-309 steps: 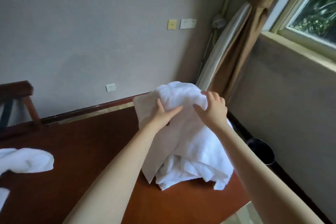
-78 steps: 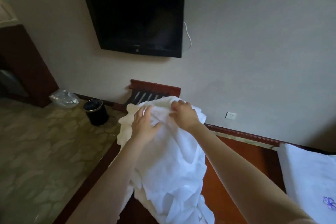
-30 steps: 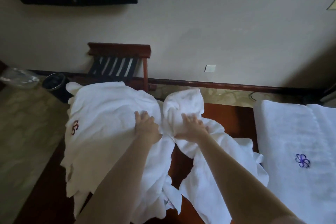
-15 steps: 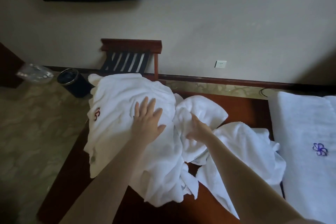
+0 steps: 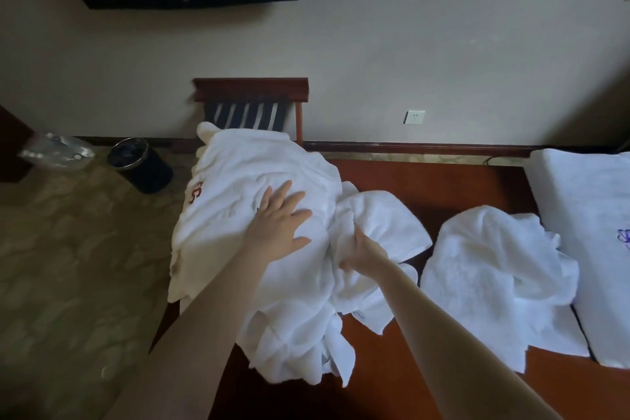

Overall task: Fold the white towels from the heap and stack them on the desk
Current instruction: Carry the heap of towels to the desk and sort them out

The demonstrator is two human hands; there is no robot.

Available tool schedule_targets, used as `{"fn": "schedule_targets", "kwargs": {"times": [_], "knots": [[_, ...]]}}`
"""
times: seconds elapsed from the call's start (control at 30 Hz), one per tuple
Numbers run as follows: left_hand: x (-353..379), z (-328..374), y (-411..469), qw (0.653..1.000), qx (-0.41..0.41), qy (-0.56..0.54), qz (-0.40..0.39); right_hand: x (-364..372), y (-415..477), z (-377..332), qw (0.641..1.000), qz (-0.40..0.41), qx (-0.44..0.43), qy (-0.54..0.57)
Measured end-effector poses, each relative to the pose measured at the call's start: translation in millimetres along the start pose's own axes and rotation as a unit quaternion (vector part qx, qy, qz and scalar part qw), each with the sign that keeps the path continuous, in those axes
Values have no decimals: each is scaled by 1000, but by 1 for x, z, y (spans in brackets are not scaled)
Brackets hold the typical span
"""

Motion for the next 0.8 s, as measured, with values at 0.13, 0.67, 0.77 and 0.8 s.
{"fn": "schedule_targets", "kwargs": {"times": [0.13,0.67,0.77,0.8], "knots": [[3,-13,-4,1000,25,0,9,13,2,-9,1000,3,0,11],[-91,9,13,610,-153,-768,123,-124,-117,-107,869,126,-333,345],[-125,-12,9,451,-77,-878,141,-132,-133,-164,838,71,-423,337],[-134,-24,4,429,-62,-885,172,-130,-132,-182,825,49,-447,341]]}}
Point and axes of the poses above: each hand's wrist, its own y-axis towards the middle knuckle, its own x-axis out of the palm, z = x × y, the point moved 2 cm from there along y, towards the middle knuckle, and after that the axes turned 10 degrees about -z, right-handed, at the moved point
